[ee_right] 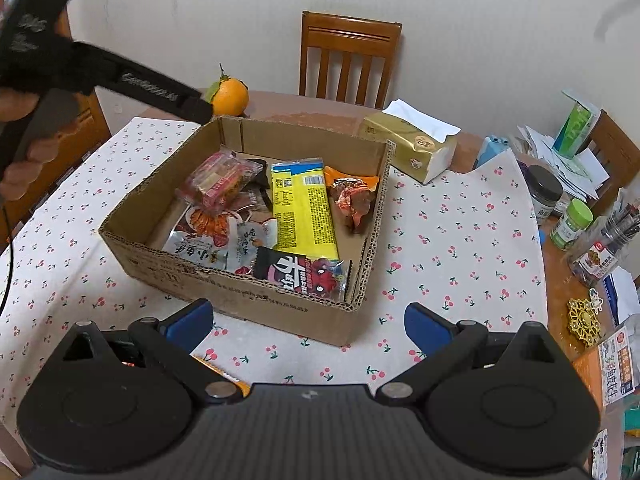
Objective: Organize snacks
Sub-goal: 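Lower the pink pack into the box and open the left gripper while the right gripper withdraws, then move the left gripper to the yellow-green bread pack while the right gripper approaches the orange cake pack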
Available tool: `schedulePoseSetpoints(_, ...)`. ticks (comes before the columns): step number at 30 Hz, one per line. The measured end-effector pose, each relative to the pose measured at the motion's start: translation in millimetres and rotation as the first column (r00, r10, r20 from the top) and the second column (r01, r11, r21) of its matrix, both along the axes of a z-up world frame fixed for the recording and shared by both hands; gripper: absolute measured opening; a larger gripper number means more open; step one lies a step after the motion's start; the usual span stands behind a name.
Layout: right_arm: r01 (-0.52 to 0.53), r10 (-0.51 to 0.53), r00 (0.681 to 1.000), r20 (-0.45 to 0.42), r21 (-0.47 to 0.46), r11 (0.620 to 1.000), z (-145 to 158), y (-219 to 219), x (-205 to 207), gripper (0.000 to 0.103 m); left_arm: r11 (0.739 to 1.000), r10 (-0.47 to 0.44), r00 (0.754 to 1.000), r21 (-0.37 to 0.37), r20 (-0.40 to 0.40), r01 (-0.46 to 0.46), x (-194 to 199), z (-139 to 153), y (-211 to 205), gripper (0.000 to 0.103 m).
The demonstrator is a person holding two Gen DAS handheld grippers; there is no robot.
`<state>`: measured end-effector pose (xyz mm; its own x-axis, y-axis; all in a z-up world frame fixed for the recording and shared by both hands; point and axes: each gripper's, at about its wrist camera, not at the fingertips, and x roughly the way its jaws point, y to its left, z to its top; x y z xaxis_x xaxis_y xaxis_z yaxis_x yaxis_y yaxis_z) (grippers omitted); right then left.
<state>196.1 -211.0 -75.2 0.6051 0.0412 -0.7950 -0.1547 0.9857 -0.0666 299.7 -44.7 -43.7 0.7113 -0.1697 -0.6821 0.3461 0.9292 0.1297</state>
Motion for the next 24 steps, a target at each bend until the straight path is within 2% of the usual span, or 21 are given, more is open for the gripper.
schedulePoseSetpoints(8,-0.022,0.022,1.000,-0.020,-0.002,1.000,-4.4,9.3,-12.2,0.103,0.997,0.074,0.997,-0.014,-0.037,-0.075,-53.1,-9.6,24.7,0.095)
schedulePoseSetpoints(18,-0.083,0.080,0.987,-0.137,-0.015,0.996,-41.6,31.0,-25.7,0.103,0.980,0.199,0.975,-0.010,-0.099,-0.201,-106.5,-44.4,52.6,0.095)
schedulePoseSetpoints(24,-0.116,0.109,0.980,-0.167,-0.033,0.993,-62.5,51.6,-24.1,0.103,0.971,0.236,0.962,-0.007,-0.137,-0.239,-119.3,-57.3,67.2,0.095)
